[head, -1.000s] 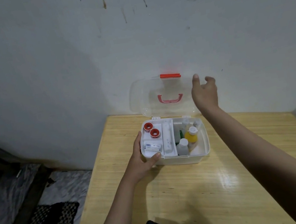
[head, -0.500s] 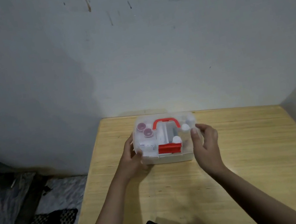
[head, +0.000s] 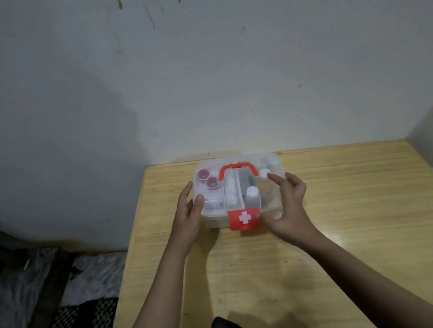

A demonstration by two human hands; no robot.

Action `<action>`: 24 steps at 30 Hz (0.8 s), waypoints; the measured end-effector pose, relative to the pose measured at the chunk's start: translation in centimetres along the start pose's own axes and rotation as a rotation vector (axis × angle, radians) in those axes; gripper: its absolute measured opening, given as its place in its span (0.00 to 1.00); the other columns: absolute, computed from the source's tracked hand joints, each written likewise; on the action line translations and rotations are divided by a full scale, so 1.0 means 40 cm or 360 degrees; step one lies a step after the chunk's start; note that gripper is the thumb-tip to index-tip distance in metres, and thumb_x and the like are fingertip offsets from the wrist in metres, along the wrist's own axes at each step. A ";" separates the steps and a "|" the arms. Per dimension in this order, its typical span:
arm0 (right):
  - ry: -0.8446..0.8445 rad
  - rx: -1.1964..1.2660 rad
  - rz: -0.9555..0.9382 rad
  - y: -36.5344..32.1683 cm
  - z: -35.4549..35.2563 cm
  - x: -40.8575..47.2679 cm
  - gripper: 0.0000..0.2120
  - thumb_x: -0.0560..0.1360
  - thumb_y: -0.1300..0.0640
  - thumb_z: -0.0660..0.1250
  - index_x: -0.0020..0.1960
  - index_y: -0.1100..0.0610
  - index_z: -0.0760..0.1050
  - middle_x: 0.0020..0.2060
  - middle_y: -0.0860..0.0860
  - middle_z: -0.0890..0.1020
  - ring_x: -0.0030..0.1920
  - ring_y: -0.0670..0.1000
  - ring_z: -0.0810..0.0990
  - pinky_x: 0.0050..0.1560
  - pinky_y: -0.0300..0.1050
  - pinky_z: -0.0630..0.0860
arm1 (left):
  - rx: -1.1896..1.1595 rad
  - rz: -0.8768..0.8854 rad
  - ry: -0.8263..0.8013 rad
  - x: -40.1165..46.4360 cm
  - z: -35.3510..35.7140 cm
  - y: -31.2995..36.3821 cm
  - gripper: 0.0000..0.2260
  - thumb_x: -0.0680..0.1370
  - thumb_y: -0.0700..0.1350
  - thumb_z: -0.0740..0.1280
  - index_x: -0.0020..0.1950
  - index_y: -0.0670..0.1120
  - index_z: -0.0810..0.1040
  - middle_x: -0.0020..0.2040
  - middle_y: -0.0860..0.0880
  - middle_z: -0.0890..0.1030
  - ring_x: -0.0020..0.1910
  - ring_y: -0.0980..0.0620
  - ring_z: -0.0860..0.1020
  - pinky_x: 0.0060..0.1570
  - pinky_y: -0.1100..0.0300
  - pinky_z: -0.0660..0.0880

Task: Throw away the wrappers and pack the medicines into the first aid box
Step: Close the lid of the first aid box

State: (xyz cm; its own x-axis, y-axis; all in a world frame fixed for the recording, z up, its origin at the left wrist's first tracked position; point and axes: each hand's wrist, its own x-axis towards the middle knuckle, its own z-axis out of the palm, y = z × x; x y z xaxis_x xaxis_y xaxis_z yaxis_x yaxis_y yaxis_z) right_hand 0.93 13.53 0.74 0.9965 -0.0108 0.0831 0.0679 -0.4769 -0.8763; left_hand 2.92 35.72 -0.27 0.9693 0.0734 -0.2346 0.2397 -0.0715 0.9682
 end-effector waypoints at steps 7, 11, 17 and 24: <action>0.0156 -0.0443 -0.0118 0.023 0.030 -0.005 0.42 0.62 0.39 0.75 0.70 0.38 0.58 0.73 0.51 0.48 0.74 0.60 0.51 0.68 0.63 0.67 | -0.0047 -0.0017 0.0001 0.001 0.001 -0.008 0.23 0.78 0.56 0.63 0.72 0.58 0.64 0.58 0.63 0.76 0.60 0.60 0.75 0.63 0.54 0.72; 0.0251 -0.0534 -0.0192 0.038 0.045 -0.003 0.37 0.65 0.36 0.69 0.71 0.42 0.60 0.72 0.59 0.53 0.73 0.62 0.56 0.65 0.63 0.70 | -0.0045 -0.0017 -0.0002 0.001 0.003 -0.005 0.24 0.77 0.56 0.63 0.73 0.57 0.63 0.59 0.63 0.75 0.60 0.60 0.74 0.63 0.54 0.71; 0.0271 -0.0623 -0.0183 0.051 0.037 0.036 0.38 0.65 0.34 0.69 0.71 0.45 0.62 0.72 0.61 0.56 0.72 0.62 0.57 0.65 0.62 0.71 | 0.0067 0.0006 -0.0037 0.038 0.012 0.012 0.25 0.78 0.57 0.61 0.75 0.57 0.60 0.70 0.56 0.69 0.69 0.55 0.69 0.69 0.49 0.67; 0.0294 -0.0757 -0.0124 0.048 0.001 0.170 0.39 0.64 0.41 0.75 0.70 0.46 0.63 0.71 0.63 0.60 0.71 0.63 0.58 0.66 0.65 0.67 | 0.0365 0.0069 -0.0077 0.156 0.058 0.073 0.30 0.76 0.64 0.57 0.76 0.56 0.57 0.75 0.55 0.64 0.73 0.54 0.63 0.72 0.50 0.61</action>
State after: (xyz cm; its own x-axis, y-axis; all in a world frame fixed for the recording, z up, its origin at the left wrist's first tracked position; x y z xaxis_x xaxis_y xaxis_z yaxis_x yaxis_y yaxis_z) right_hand 7.85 12.56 -0.39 0.9611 -0.0938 0.2599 0.0692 -0.8291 -0.5548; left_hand 9.79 33.66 0.91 0.9791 0.0180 -0.2026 0.1987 -0.2984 0.9335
